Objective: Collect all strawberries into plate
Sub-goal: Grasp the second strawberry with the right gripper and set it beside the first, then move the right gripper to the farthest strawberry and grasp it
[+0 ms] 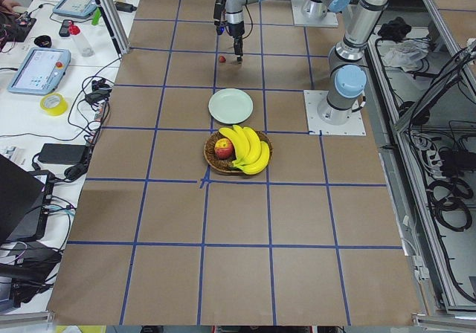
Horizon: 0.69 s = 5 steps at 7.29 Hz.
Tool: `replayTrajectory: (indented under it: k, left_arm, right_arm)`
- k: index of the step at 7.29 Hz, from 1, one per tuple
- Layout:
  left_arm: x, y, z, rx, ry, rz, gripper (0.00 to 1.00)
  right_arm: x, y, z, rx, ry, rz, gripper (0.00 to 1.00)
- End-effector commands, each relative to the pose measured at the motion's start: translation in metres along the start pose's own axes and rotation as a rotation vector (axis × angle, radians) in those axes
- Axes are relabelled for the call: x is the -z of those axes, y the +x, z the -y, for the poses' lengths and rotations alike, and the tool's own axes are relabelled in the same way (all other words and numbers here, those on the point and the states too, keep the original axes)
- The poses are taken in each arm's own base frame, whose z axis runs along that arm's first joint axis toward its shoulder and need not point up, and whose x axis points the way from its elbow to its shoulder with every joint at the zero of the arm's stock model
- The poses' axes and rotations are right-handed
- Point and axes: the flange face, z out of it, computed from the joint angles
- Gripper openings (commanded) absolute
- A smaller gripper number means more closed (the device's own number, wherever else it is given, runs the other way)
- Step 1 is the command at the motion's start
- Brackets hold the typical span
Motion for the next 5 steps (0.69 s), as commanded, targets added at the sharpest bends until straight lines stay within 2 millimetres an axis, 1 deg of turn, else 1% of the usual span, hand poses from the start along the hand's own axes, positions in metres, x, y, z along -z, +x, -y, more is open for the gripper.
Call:
replayTrajectory:
  k: [1, 2, 3, 4, 5]
  left_arm:
    - [0.0, 0.0, 0.0, 0.001, 0.0, 0.0, 1.0]
    - [0.0, 0.0, 0.0, 0.001, 0.0, 0.0, 1.0]
    - [-0.001, 0.0, 0.0, 0.0, 0.001, 0.0, 1.0]
    - [-0.001, 0.0, 0.0, 0.0, 0.003, 0.0, 1.0]
    - [0.0, 0.0, 0.0, 0.001, 0.004, 0.0, 1.0]
  right_arm:
    - [0.017, 0.002, 0.004, 0.057, 0.059, -0.046, 1.0]
    - [0.047, 0.013, 0.012, 0.108, 0.12, -0.066, 1.0]
    - [0.081, 0.053, 0.038, 0.092, 0.193, -0.153, 1.0]
    - [0.105, 0.097, 0.061, 0.113, 0.214, -0.181, 1.0]
    - [0.127, 0.148, 0.082, 0.085, 0.211, -0.228, 1.0]
